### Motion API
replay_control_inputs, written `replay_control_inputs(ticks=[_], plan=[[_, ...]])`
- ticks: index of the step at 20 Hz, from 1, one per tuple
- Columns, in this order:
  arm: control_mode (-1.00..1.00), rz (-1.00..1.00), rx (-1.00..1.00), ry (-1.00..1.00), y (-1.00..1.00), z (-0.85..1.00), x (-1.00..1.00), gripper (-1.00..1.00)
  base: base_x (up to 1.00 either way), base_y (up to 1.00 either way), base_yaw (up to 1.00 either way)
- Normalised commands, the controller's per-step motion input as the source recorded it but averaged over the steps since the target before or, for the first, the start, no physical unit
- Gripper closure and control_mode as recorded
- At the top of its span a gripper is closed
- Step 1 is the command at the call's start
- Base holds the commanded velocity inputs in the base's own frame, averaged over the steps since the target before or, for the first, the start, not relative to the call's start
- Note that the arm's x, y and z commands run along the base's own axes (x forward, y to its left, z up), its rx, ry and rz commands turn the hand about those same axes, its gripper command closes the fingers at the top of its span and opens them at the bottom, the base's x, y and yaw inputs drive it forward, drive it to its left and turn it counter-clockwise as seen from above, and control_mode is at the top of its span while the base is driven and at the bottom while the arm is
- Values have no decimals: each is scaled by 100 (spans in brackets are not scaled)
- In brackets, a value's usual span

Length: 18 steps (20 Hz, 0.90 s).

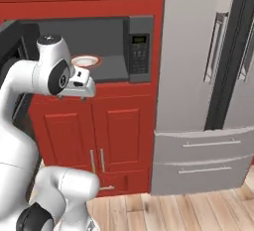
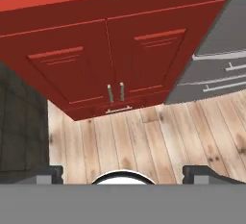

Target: Pick the steak from the counter and place it in the microwave.

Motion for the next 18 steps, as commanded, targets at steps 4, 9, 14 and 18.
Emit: replay_control_inputs(ticks=[4,9,14,18], plan=[[100,0,0,0,0,0,0,-100,0,0,-92],[100,0,0,0,0,0,0,-100,0,0,-93],[100,0,0,0,0,0,0,-100,0,0,-94],[100,0,0,0,0,0,0,-100,62,0,-69]])
